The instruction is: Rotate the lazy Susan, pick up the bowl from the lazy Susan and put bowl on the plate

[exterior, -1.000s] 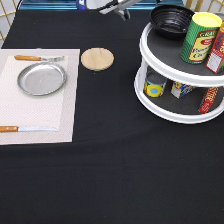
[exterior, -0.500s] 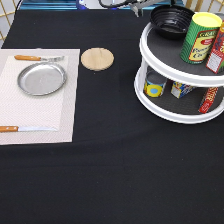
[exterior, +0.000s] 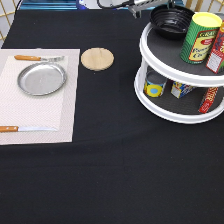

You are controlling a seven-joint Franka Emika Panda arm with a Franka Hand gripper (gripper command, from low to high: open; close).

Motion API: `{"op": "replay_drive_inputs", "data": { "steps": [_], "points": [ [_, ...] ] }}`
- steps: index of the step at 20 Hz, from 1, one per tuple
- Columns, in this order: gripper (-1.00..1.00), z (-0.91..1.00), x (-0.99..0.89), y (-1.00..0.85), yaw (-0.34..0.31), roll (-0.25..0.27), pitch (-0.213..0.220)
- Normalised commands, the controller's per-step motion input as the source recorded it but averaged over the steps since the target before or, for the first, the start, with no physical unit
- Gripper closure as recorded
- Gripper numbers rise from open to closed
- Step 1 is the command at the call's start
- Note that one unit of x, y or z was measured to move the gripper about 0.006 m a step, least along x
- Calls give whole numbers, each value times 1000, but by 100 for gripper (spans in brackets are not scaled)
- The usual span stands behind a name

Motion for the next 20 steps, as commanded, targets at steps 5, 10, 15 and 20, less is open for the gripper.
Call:
{"op": "replay_drive_inputs", "data": {
  "steps": [5,10,15,20],
  "points": [
    [100,62,17,44,0,-27,55],
    [100,136,33,0,0,-21,41],
    [100,81,86,-1,0,-24,17],
    [100,0,122,-90,-32,-2,0]
  ]
}}
